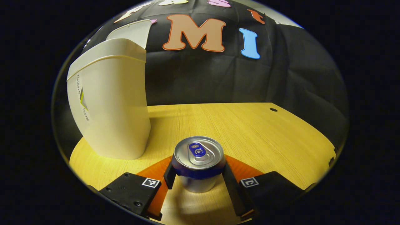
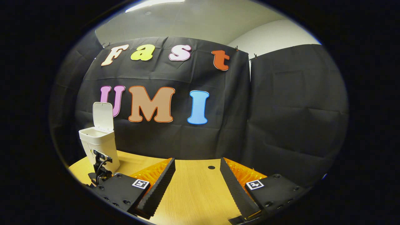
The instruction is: Press the lid of the desktop garbage bin to open it, pick up the crumpled paper on the desktop and throw it into the bin, then pick up the pop can on the desktop and drop it into the bin, and finally close the garbage bin lid.
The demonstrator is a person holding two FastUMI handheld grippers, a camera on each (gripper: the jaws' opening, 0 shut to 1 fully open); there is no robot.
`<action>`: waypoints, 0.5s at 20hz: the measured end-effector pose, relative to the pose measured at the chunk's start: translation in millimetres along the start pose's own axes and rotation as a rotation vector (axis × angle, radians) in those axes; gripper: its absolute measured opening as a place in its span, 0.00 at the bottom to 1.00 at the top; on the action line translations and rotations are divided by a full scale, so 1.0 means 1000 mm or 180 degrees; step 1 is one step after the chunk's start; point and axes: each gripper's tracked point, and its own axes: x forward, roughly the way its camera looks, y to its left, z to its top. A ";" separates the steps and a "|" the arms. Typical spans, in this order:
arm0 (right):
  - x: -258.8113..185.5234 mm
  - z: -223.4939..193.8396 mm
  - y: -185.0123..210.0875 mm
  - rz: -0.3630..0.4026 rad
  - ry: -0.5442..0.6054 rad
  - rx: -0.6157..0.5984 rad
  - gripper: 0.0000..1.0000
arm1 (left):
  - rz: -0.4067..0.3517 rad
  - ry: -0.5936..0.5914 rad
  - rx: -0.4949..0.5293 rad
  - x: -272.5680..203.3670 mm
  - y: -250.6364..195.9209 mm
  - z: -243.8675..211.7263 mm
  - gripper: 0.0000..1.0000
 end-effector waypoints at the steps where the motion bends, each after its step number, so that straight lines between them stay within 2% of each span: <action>1: -0.002 0.001 0.001 0.0019 -0.0009 -0.0006 0.96 | -0.0002 -0.0022 0.0007 -0.003 0.001 0.004 0.77; 2: -0.003 0.003 0.002 0.0039 -0.0025 -0.0013 1.00 | -0.0014 -0.0078 0.0010 -0.007 0.000 0.010 0.77; 3: -0.005 0.004 0.003 0.0067 -0.0046 -0.0013 0.96 | -0.0023 -0.0160 0.0003 -0.015 0.000 0.018 0.76; 7: -0.008 0.008 0.013 0.0214 -0.0118 0.0016 0.96 | -0.0056 -0.0467 -0.0096 -0.060 -0.005 0.063 0.75; 10: -0.012 0.012 0.020 0.0338 -0.0180 0.0075 0.96 | -0.0041 -0.0777 -0.0115 -0.098 -0.003 0.115 0.75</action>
